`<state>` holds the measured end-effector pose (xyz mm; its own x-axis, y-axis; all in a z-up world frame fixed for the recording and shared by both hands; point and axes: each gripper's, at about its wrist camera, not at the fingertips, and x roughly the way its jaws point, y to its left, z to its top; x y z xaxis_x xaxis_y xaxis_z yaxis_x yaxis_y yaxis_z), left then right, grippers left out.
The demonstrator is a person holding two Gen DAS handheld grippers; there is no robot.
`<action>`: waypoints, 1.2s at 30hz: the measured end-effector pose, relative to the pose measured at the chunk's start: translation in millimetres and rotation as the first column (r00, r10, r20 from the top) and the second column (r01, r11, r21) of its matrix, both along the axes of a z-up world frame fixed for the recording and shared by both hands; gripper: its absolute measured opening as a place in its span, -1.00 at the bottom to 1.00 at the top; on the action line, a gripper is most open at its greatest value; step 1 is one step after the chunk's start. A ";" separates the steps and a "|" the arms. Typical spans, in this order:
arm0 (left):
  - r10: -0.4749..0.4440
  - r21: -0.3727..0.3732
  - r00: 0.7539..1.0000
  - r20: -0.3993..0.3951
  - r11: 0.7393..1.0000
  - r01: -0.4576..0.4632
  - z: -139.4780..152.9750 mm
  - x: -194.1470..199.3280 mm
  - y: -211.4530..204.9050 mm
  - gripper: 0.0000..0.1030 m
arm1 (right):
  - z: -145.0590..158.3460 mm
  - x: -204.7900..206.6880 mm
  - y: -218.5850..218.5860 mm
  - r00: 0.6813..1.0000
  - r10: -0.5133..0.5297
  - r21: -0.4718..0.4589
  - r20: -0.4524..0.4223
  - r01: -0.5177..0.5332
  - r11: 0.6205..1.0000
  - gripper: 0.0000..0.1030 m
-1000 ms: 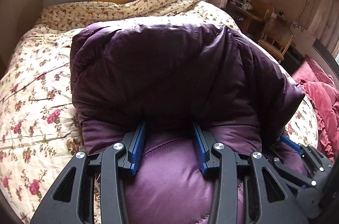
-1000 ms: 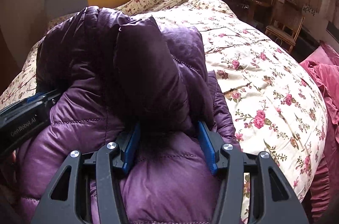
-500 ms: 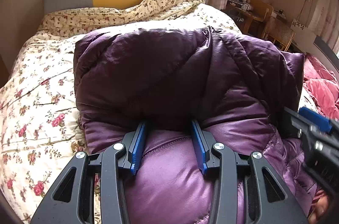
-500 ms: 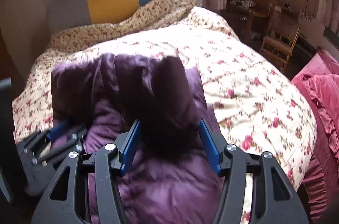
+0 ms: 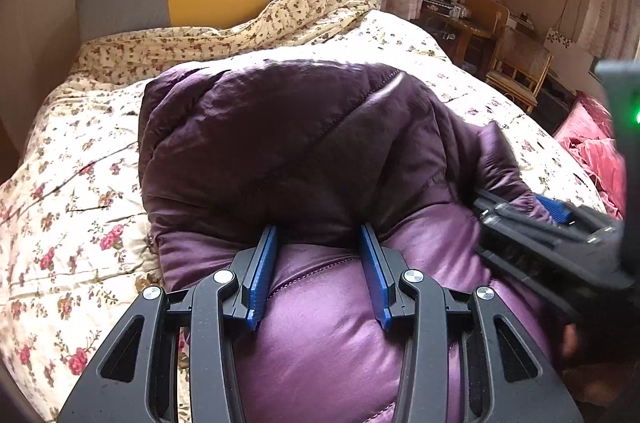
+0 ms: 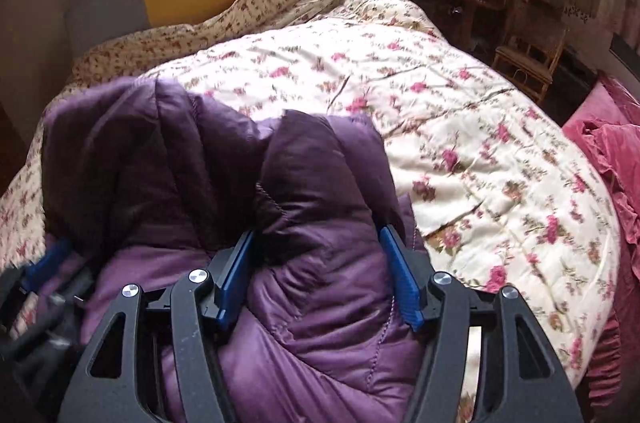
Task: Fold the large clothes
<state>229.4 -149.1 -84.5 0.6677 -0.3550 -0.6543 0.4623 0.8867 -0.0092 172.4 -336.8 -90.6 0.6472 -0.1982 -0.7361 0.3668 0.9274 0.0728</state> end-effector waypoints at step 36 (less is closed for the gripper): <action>-0.081 -0.460 0.942 -0.326 0.884 -0.083 -23.7 -9.7 84.5 0.32 | -11.1 -59.6 -25.9 0.984 0.167 0.355 0.057 -0.176 0.918 0.29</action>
<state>219.7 -64.7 -108.2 0.4453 -0.6692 -0.5948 0.3590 0.7420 -0.5661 112.8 -362.6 -101.7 0.6668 0.1907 -0.7204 0.1985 0.8863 0.4184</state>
